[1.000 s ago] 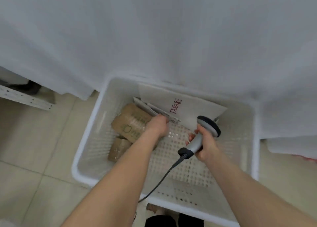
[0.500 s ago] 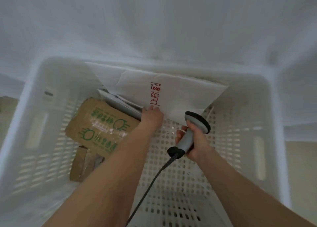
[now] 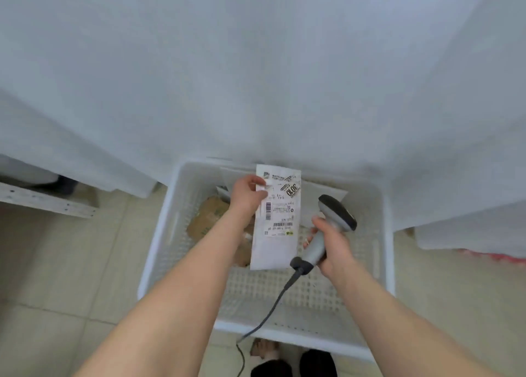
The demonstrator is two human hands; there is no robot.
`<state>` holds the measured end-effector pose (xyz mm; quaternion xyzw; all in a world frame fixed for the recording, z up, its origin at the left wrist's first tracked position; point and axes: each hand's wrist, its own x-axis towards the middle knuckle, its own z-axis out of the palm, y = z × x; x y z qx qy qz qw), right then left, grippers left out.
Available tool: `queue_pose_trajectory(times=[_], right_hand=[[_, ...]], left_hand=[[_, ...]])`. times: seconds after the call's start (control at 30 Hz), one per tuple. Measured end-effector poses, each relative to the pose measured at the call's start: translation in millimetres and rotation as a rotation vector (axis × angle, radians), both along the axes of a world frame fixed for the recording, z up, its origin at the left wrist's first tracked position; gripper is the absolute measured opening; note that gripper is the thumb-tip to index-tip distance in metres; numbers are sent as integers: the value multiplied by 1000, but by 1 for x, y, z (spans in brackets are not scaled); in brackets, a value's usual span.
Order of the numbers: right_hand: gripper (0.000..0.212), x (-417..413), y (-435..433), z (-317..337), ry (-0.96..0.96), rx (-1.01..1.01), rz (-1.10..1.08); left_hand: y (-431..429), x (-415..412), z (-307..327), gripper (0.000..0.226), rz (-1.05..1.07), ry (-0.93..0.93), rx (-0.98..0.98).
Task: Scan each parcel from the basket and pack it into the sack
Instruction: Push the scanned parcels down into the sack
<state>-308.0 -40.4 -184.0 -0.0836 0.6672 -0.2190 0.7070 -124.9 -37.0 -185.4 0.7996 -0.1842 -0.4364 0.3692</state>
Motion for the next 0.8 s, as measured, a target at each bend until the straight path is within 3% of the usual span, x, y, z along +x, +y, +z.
queue_pose_trajectory(times=[0.2,0.33,0.47,0.57,0.8], right_hand=[[13,30,14,147,-22,-33,129],[13,59,27,237,-2,-97,199],[16,87,34,301,10,-167,219],[9,101,34,334,-14,-204,225],[10,95,42,393,-80,-322,377]], left_hand=[[36,27,152,28,151,254,-5],[51,46,242,19,196,329,-59],[75,64,308,32,20,427,7],[100,72,338,29,-129,373,120],[118,72,390,24,290,58,-78]])
